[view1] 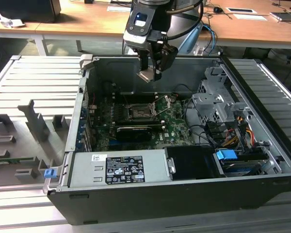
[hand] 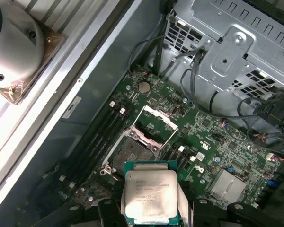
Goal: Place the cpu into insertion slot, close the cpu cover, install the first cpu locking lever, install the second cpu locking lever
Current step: 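Place the cpu into insertion slot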
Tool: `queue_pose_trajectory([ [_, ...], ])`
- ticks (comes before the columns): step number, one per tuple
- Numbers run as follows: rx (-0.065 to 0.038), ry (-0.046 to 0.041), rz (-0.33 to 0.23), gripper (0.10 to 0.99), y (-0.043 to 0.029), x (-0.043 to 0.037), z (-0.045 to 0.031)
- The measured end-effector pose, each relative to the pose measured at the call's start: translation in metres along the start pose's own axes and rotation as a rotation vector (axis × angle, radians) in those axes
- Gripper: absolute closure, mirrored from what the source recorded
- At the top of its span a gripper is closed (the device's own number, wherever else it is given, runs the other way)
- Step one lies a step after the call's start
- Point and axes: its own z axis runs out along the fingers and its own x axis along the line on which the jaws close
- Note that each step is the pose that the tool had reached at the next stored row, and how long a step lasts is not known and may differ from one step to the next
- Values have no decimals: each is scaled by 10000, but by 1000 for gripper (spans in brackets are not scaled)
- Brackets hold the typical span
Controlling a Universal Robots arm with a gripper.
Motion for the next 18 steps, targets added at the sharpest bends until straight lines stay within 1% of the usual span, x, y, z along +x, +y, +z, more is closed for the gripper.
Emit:
queue_pose_trajectory([
  [5, -5, -33, 362, 557, -1, 0, 10],
  [8, -12, -61, 700, 557, -2, 0, 21],
  [12, -16, -75, 872, 557, -3, -1, 32],
  [18, -2, -109, 954, 557, -7, -2, 88],
])
